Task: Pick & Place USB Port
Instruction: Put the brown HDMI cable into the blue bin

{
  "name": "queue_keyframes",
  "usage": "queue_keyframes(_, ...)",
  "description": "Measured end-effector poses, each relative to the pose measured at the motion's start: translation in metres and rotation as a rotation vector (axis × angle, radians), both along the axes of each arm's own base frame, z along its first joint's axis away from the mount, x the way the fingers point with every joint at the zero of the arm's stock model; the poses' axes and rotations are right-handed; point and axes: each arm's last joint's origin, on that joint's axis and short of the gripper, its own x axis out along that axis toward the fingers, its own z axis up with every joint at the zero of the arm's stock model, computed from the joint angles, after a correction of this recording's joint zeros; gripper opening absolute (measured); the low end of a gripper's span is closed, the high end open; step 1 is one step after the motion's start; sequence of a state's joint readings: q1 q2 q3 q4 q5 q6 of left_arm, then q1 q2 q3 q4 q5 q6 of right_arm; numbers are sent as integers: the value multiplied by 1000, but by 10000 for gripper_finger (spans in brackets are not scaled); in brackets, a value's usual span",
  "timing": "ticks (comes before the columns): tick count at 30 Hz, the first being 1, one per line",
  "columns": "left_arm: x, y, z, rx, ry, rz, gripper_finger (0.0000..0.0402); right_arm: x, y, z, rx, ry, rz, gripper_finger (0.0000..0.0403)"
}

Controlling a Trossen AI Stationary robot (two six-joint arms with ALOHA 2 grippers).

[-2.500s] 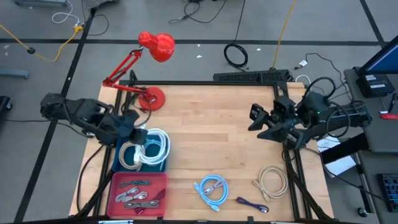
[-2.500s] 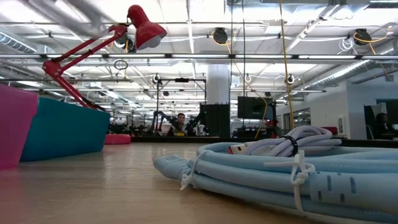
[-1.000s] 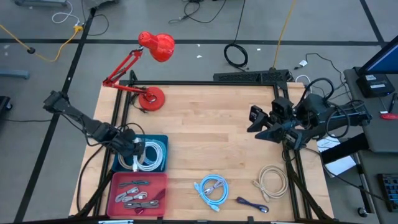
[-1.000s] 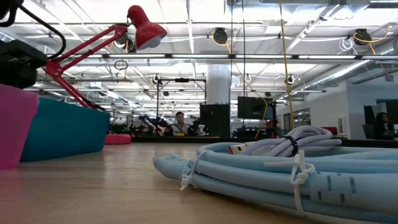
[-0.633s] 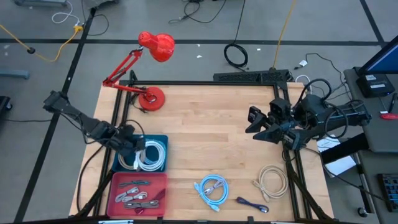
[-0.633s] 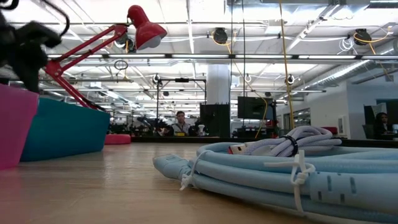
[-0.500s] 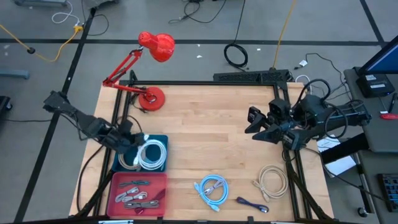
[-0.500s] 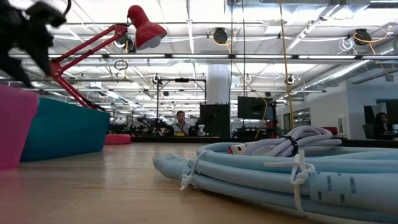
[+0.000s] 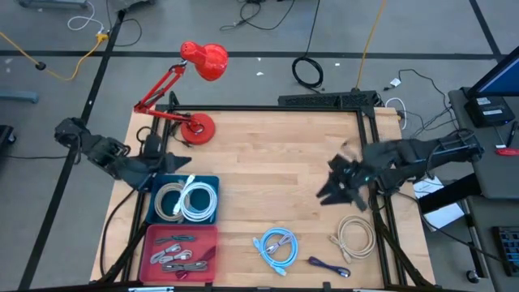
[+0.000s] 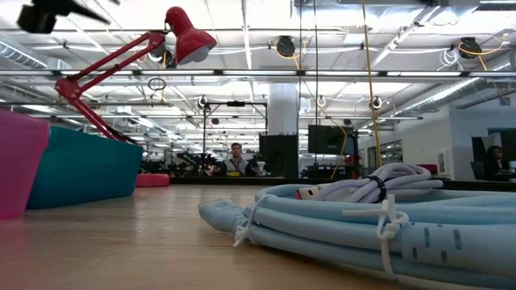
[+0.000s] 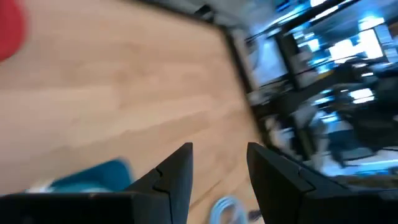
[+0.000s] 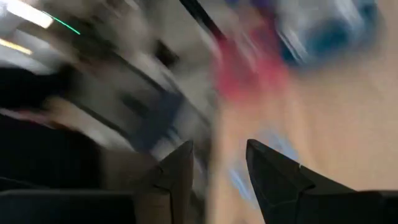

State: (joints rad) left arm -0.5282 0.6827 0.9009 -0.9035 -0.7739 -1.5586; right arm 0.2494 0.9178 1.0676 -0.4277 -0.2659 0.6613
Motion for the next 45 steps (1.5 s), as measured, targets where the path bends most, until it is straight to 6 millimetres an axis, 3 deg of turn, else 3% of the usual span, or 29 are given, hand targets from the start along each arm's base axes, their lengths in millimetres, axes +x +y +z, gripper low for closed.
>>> queue_keyframes(4, 8, -4, 6, 78, -38, -27, 152, -22, 7, -40, -132, 416, -96, 139)
queue_keyframes(8, 14, -7, 1, 101, 22, -83, 152, -39, 18, -68, -91, 677, -188, 139)
queue_keyframes(25, 66, -56, -32, 144, 233, -378, 152, -20, 108, -164, 160, 856, -185, 134)
queue_keyframes(32, 83, -69, -38, 162, 207, -415, 152, -30, 127, -185, 201, 1032, -312, 134)
queue_keyframes(37, 88, -73, -40, 164, 198, -425, 152, -37, 135, -198, 161, 1151, -312, 134)
queue_keyframes(45, 89, -74, -39, 157, 179, -424, 152, -39, 135, -205, 109, 1140, -369, 134)
